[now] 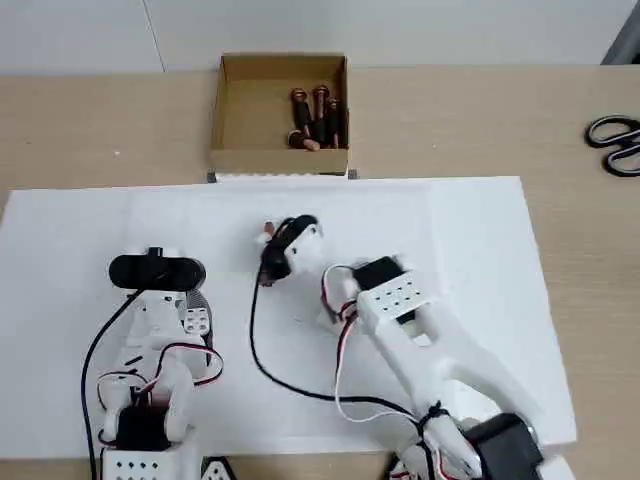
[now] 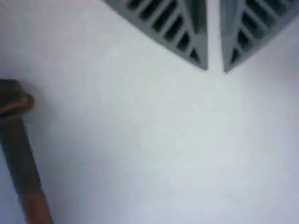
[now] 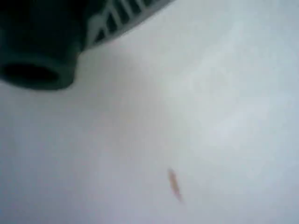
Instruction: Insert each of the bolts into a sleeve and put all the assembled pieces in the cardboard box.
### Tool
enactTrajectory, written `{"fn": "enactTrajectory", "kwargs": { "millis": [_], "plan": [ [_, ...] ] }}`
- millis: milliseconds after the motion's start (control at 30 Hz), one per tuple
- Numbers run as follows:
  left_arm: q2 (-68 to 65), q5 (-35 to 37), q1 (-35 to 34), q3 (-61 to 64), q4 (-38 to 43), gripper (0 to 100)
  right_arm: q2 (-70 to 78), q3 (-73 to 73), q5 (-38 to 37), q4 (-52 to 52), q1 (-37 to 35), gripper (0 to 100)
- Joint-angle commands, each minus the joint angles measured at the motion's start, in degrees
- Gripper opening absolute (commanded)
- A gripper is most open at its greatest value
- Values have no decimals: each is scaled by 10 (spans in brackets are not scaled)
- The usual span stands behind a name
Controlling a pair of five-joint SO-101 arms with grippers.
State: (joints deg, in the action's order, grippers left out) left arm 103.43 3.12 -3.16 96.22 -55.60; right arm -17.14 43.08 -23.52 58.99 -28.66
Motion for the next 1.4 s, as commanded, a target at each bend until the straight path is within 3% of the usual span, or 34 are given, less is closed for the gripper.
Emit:
{"fn": "enactTrajectory", "kwargs": {
  "millis": [0, 267, 467, 733, 967, 1367],
  "plan": [
    [5, 0, -1, -15, -1, 6, -72, -34, 3, 31, 17, 4],
    [5, 0, -1, -15, -1, 6, -221, -60, 4, 140, 25, 3],
    [5, 0, -1, -15, -1, 6, -338, -64, 3, 189, 69, 5],
    [5, 0, -2, -15, -1, 6, -464, -62, 0, 206, 98, 8],
    [5, 0, -2, -15, -1, 6, -481, -53, 1, 199, 99, 4],
    [6, 0, -2, -15, 0, 6, -501, 46, 4, -23, 167, 4]
  ]
}}
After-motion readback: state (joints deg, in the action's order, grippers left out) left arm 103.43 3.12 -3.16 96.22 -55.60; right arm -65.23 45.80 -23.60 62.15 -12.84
